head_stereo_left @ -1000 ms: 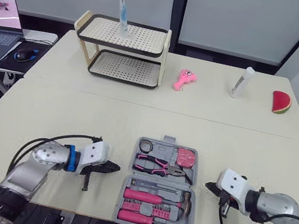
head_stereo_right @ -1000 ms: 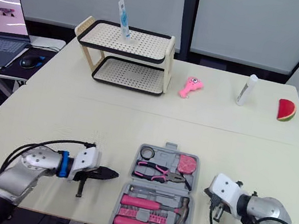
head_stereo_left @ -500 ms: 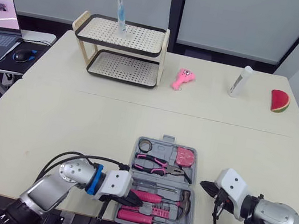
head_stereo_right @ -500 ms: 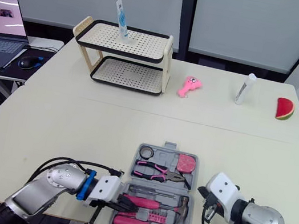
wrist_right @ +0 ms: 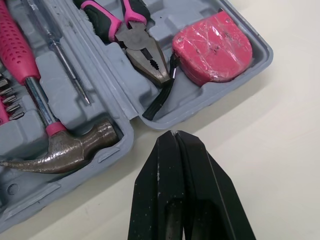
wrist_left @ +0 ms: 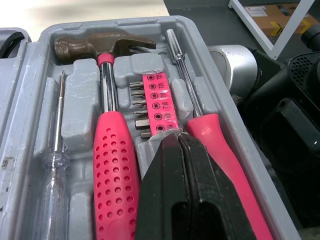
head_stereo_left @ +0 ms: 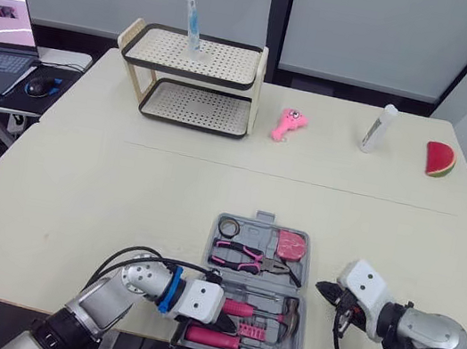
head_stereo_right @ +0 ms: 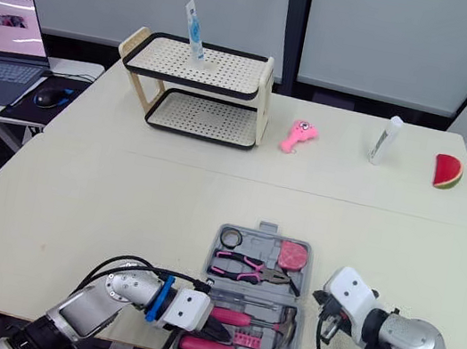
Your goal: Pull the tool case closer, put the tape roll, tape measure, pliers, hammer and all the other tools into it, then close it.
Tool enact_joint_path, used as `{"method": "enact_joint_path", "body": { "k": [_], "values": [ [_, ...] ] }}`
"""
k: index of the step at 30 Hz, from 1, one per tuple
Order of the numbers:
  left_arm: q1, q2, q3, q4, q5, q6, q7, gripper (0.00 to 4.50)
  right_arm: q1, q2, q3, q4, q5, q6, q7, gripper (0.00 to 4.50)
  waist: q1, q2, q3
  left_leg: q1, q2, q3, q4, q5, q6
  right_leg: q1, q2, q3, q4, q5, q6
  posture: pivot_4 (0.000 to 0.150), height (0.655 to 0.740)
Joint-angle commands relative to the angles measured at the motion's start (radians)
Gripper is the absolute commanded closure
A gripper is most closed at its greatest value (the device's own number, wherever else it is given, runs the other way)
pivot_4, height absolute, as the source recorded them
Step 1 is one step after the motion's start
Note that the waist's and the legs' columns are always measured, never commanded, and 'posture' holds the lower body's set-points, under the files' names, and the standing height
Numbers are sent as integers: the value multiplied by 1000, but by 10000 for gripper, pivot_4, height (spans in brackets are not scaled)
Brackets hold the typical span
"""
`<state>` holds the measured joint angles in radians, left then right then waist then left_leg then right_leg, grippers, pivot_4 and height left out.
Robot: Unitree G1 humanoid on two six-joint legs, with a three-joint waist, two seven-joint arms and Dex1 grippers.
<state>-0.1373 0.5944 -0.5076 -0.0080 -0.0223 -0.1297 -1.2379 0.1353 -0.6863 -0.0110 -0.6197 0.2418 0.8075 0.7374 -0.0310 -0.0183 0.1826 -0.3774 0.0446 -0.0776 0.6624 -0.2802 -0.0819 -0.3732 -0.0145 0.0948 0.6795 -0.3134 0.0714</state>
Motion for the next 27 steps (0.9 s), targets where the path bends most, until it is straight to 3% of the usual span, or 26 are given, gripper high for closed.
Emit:
{"method": "enact_joint_path", "body": {
  "k": [1,8,13,17,27],
  "values": [
    [11,7,-27,59,61,9,24,45000,-97,58,-93,20,136,174,-25,37721,0,1,-1,0,0,0,0,0,0,0,0,1,0,0,0,1500,7350],
    [16,23,-34,66,61,0,17,45000,-302,143,-106,217,191,388,-133,22819,-1,1,0,-1,0,1,-2,0,0,-1,0,1,-4,0,0,1500,7350],
    [15,28,-39,67,63,0,13,45000,-403,242,-119,340,192,432,-218,12884,-1,2,0,-5,0,1,-3,0,0,-5,0,1,-4,0,1,1500,7350],
    [11,28,-43,63,62,6,11,45000,-435,290,-129,407,193,447,-261,1297,-1,3,0,-5,0,1,-4,0,0,-6,0,2,-4,0,0,1500,7350],
    [-6,30,-58,52,60,31,-7,45000,-475,382,-119,503,252,480,-256,604,-7,4,-1,-4,0,1,-3,0,0,-5,0,2,-3,0,1,1500,7350]
  ]
}}
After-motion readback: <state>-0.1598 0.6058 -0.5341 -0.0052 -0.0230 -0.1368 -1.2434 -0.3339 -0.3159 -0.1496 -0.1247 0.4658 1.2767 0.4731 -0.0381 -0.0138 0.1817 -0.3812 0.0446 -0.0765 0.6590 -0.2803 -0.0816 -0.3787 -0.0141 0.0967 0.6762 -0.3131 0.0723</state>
